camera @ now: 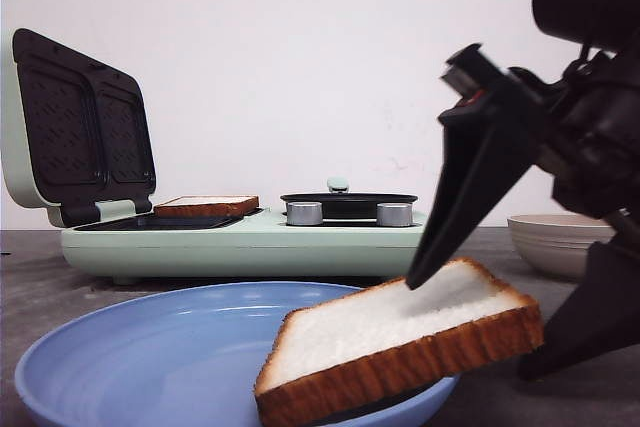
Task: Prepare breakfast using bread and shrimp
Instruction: 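Grasp the remaining bread slice on the blue plate with the right gripper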
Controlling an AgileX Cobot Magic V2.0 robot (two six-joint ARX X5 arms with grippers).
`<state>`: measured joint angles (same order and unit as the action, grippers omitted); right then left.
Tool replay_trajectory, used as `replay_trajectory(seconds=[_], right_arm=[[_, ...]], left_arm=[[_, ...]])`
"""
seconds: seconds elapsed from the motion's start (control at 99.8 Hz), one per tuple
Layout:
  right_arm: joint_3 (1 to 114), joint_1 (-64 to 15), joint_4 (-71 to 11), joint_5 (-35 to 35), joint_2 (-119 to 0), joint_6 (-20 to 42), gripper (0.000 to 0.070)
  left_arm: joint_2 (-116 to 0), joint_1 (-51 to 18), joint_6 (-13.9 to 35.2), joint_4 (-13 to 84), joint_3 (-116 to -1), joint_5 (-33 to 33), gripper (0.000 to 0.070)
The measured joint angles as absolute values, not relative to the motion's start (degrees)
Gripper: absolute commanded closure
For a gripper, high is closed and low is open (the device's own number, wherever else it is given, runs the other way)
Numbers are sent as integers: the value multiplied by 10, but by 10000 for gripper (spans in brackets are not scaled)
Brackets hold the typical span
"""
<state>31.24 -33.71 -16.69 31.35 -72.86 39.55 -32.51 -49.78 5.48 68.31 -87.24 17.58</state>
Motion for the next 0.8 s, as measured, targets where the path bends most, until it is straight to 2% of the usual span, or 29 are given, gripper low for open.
replay_trajectory(seconds=[0.281, 0.591, 0.802], right_arm=[[312, -337, -136, 314, -738, 413, 698], [312, -337, -96, 313, -735, 414, 700], [326, -335, -84, 300, -686, 421, 700]], left_arm=[[-325, -498, 53, 683, -872, 176, 690], [-325, -498, 52, 683, -872, 176, 690], [-325, -498, 52, 683, -872, 176, 690]])
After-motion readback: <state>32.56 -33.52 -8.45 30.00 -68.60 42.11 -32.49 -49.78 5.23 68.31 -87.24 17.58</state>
